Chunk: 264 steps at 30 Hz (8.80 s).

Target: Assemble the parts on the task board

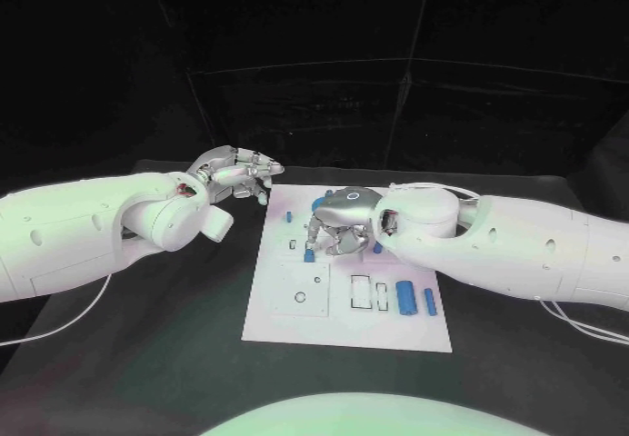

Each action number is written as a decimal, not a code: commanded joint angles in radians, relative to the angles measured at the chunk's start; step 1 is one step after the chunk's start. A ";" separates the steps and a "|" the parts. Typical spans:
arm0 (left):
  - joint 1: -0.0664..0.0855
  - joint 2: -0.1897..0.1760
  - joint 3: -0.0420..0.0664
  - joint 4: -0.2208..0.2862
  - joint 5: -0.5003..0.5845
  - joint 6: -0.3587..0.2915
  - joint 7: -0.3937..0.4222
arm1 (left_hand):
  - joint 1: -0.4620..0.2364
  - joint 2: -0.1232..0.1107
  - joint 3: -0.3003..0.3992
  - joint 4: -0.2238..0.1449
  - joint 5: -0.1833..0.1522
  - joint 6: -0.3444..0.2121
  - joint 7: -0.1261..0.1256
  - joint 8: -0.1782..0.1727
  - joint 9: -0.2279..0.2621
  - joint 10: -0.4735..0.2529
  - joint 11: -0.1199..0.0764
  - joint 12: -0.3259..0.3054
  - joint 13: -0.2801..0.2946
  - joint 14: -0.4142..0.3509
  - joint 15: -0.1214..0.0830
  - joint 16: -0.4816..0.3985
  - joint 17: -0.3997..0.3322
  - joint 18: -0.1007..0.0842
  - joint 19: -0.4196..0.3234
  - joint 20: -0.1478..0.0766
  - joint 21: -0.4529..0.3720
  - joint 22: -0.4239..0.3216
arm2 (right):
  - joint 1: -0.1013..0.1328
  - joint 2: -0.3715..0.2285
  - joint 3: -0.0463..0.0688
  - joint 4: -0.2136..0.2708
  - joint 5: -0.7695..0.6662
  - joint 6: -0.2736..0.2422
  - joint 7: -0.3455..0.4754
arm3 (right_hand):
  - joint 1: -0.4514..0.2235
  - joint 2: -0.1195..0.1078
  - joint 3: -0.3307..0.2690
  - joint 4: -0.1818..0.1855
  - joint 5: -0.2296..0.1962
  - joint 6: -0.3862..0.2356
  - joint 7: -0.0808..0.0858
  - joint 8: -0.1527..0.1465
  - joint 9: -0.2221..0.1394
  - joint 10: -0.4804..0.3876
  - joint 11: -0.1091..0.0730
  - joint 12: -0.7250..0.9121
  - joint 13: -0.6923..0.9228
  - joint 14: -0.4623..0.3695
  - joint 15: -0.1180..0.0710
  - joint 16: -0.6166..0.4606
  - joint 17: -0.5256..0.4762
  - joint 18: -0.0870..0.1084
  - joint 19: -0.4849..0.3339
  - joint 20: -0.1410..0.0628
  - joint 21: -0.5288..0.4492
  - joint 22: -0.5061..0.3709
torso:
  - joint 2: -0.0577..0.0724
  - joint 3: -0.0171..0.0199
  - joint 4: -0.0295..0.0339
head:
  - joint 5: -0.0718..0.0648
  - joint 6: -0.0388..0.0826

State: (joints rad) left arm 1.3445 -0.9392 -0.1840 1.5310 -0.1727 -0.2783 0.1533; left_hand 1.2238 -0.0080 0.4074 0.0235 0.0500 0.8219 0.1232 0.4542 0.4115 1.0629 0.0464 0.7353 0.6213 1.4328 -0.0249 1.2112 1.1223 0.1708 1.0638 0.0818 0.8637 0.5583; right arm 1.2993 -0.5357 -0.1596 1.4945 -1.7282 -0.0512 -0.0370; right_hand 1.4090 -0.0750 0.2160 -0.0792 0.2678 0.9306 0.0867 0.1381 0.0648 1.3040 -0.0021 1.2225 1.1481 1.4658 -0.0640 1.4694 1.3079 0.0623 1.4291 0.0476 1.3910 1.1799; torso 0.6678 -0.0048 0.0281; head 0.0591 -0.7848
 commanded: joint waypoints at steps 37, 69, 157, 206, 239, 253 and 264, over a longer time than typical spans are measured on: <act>0.001 0.004 0.001 0.010 0.093 -0.022 0.132 | 0.002 -0.010 0.023 -0.006 -0.001 -0.007 0.007 0.004 -0.005 -0.009 0.001 -0.006 -0.008 -0.009 0.002 -0.008 -0.006 0.012 0.002 0.005 -0.012 -0.006 | -0.023 0.131 -0.052 -0.123 -0.170 -0.020 0.053 | 0.014 0.014 0.108 -0.071 -0.069 -0.028 -0.024 -0.022 0.004 0.015 -0.028 0.010 0.023 0.077 -0.029 0.013 0.127 0.010 0.007 -0.029 -0.003 0.008 | -0.001 0.0040 -0.0050 | 0.026 -0.015; 0.001 0.011 0.001 0.004 0.093 -0.016 0.116 | 0.001 -0.010 0.029 -0.008 -0.001 -0.008 0.008 0.005 -0.006 -0.009 0.001 -0.005 -0.011 -0.009 0.002 -0.010 -0.008 0.012 0.004 0.005 -0.014 -0.008 | -0.024 0.146 -0.052 -0.147 -0.168 0.044 0.059 | -0.020 0.005 0.181 -0.093 -0.098 0.025 -0.012 -0.010 0.003 0.020 -0.019 0.023 0.037 0.079 -0.020 0.019 0.137 0.009 0.009 -0.023 -0.001 0.014 | -0.001 0.0034 -0.0058 | 0.027 -0.022; -0.109 0.076 0.001 -0.004 0.257 0.156 0.209 | -0.262 -0.013 -0.068 0.149 0.000 0.025 0.018 -0.127 -0.150 -0.015 0.017 0.055 -0.037 -0.005 0.020 0.043 0.045 0.011 0.002 0.025 -0.061 -0.036 | -0.037 -0.258 -0.046 0.144 1.103 -0.452 0.316 | -0.123 0.036 0.139 -0.005 -0.076 0.174 0.012 0.024 0.012 0.044 0.018 0.062 0.079 0.088 0.008 0.052 0.186 0.002 0.025 0.000 0.022 0.061 | -0.013 0.0103 -0.0257 | -0.006 0.084; -0.142 0.200 0.002 -0.023 0.333 0.290 0.103 | -0.342 0.137 -0.397 0.262 -0.001 0.137 0.014 -0.234 -0.269 0.194 0.009 0.481 0.358 0.137 0.011 0.359 0.446 -0.055 0.220 0.013 0.357 0.441 | -0.038 -0.188 -0.005 0.130 1.152 -0.476 0.366 | -0.120 0.041 0.128 0.000 -0.064 0.169 0.016 0.019 0.011 0.040 0.021 0.061 0.079 0.089 0.010 0.053 0.189 0.003 0.024 0.002 0.021 0.058 | -0.013 0.0080 -0.0233 | -0.022 0.102; -0.142 0.190 0.002 -0.027 0.370 0.326 0.138 | -0.316 0.208 -0.428 0.253 0.001 0.198 -0.005 -0.224 -0.265 0.214 -0.007 0.493 0.379 0.138 -0.002 0.360 0.449 -0.060 0.229 0.003 0.387 0.479 | -0.038 -0.181 -0.005 0.109 1.114 -0.444 0.345 | -0.117 0.042 0.126 -0.001 -0.062 0.172 0.015 0.020 0.011 0.039 0.021 0.060 0.078 0.089 0.011 0.053 0.188 0.003 0.024 0.003 0.020 0.058 | -0.013 0.0091 -0.0240 | -0.020 0.094; -0.142 0.184 0.003 -0.028 0.390 0.331 0.147 | -0.310 0.212 -0.429 0.248 0.001 0.204 -0.007 -0.222 -0.262 0.218 -0.009 0.495 0.383 0.138 -0.004 0.360 0.449 -0.062 0.233 0.001 0.393 0.487 | -0.038 -0.187 -0.005 0.107 1.110 -0.443 0.344 | -0.117 0.042 0.126 -0.001 -0.062 0.172 0.015 0.020 0.011 0.039 0.021 0.060 0.078 0.089 0.011 0.053 0.188 0.003 0.024 0.003 0.020 0.058 | -0.013 0.0087 -0.0245 | -0.019 0.092; -0.142 0.176 0.003 -0.029 0.392 0.330 0.152 | -0.303 0.216 -0.430 0.244 0.001 0.208 -0.009 -0.221 -0.259 0.221 -0.011 0.497 0.386 0.138 -0.005 0.360 0.449 -0.062 0.234 -0.001 0.395 0.491 | -0.038 -0.193 -0.005 0.105 1.107 -0.446 0.344 | -0.116 0.043 0.124 0.000 -0.062 0.173 0.016 0.021 0.012 0.039 0.021 0.061 0.079 0.089 0.011 0.053 0.188 0.003 0.024 0.003 0.021 0.058 | -0.013 0.0090 -0.0237 | -0.018 0.091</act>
State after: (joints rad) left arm 1.2001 -0.7599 -0.1831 1.5034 0.2094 0.0345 0.2763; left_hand 0.9194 0.2014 -0.0207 0.2713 0.0501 1.0221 0.1123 0.2287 0.1525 1.2816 0.0392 1.2305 1.0066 1.4651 -0.0250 1.5639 1.3075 0.1235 1.2964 0.0855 1.2528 1.0481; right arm 1.2607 -0.7252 -0.1640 1.6020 -0.6176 -0.5001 0.3073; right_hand 1.2933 -0.0408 0.3451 -0.0816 0.2010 1.0810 0.0854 0.1540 0.0725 1.3433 0.0162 1.2807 1.2261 1.4669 -0.0589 1.5159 1.3073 0.0620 1.4547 0.0448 1.4086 1.2390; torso 0.6551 0.0038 0.0040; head 0.0405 -0.6940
